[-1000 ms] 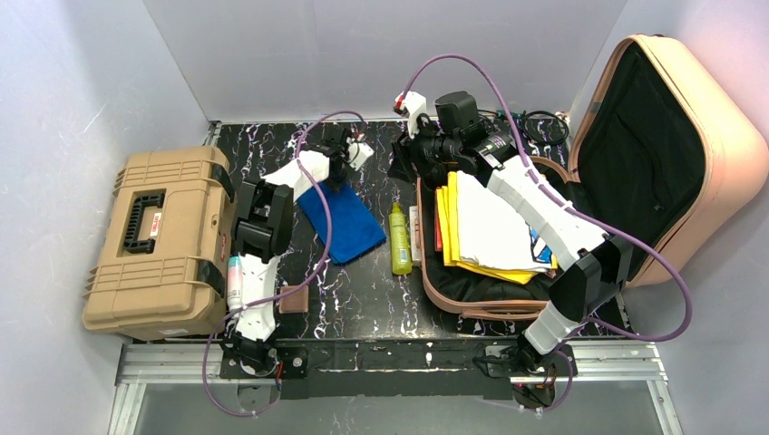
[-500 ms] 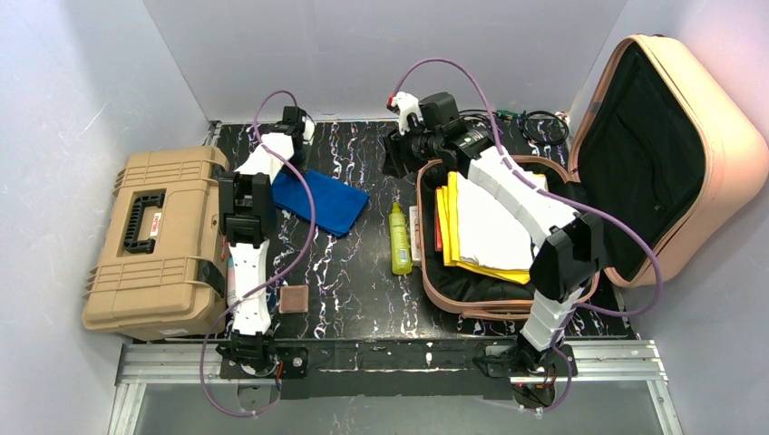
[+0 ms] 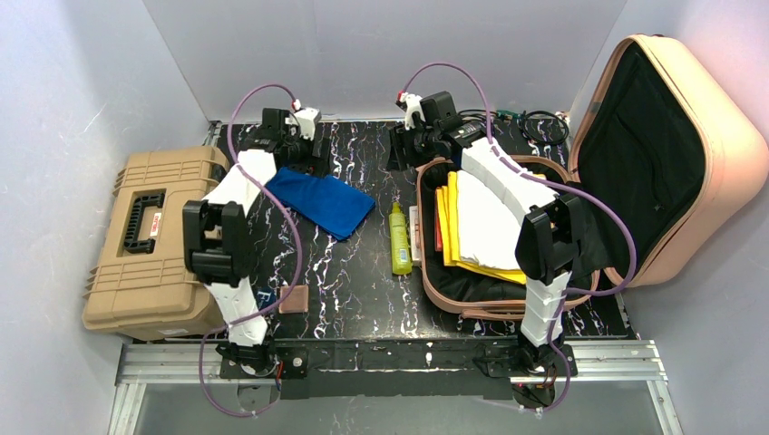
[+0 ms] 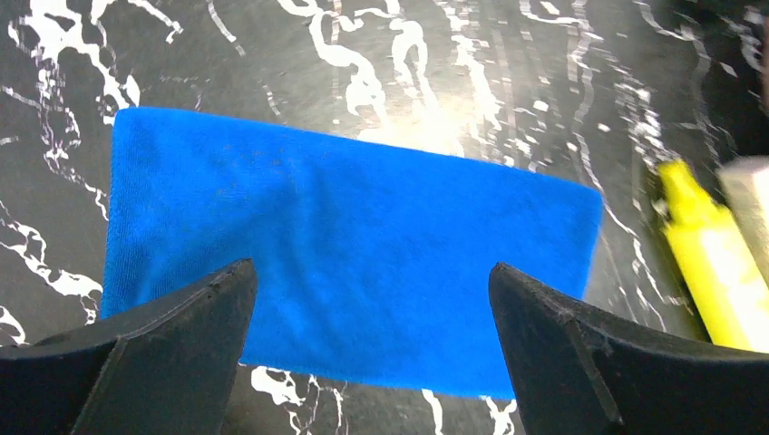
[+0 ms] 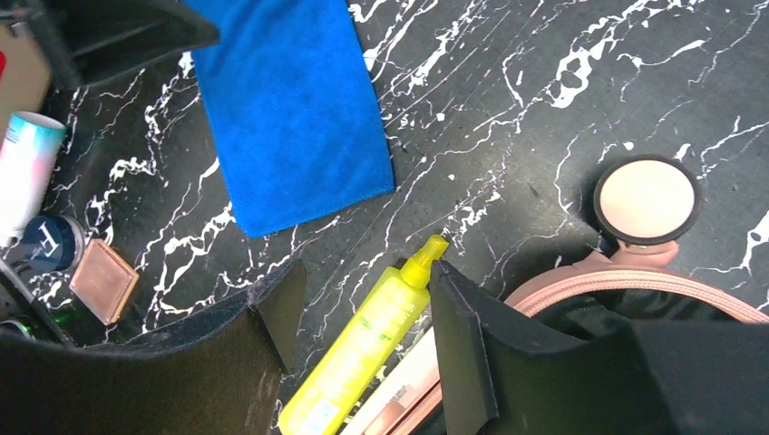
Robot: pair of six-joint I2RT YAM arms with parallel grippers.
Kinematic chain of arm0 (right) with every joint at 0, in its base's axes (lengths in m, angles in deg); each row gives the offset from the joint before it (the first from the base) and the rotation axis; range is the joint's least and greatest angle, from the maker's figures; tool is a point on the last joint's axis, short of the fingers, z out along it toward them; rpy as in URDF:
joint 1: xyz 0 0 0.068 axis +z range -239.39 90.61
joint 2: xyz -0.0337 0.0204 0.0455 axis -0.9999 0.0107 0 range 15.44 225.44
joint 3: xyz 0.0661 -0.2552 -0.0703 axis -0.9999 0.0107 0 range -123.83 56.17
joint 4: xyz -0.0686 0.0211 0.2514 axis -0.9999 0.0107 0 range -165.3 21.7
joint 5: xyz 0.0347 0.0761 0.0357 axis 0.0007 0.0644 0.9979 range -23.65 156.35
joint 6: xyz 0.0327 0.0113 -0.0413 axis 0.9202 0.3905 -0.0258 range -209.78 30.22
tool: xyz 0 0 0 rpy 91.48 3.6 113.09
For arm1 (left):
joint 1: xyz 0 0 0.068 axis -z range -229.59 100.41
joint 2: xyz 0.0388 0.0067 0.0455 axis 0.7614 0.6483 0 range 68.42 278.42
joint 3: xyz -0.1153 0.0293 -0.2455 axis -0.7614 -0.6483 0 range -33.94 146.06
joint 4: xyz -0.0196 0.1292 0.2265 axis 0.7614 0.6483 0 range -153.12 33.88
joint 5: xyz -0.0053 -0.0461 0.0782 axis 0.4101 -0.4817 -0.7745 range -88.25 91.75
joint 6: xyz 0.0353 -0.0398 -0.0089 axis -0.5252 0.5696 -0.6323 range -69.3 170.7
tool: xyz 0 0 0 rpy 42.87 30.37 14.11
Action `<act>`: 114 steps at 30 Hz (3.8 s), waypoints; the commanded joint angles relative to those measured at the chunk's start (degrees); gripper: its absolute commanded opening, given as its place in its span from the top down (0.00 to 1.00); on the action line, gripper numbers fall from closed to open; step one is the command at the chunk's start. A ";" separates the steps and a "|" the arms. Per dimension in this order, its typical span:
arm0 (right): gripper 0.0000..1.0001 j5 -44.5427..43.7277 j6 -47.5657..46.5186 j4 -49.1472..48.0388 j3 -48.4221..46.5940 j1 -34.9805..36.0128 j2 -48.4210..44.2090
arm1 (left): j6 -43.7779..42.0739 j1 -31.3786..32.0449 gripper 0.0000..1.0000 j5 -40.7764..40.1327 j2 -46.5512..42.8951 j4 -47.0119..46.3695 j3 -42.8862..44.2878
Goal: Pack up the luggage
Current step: Pick up the toiletry item from the center of the board.
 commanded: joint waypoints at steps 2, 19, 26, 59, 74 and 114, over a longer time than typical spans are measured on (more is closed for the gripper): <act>0.38 3.29 2.64 -2.49 -1.69 -0.42 -1.13 | -14.47 0.14 0.02 12.97 -9.71 -6.19 -10.20; 0.38 9.06 6.47 -5.20 1.62 -6.41 -2.84 | -55.06 17.25 0.02 1.63 -20.30 -18.09 -38.77; 0.38 10.36 7.15 -5.71 1.59 -7.40 -4.19 | -57.23 20.14 0.02 -6.32 -18.56 -22.96 -41.41; 0.38 12.13 4.00 -7.56 4.06 -7.05 -6.23 | -47.70 22.32 1.00 -7.59 -13.04 -13.06 -35.57; 0.30 20.68 -37.23 -1.33 10.15 -5.29 -15.06 | -33.25 10.38 1.00 6.43 -10.56 -5.59 -23.78; 0.21 -5.27 -65.35 -23.50 7.75 20.19 9.69 | -21.65 -0.59 1.00 26.70 -8.69 6.58 -15.22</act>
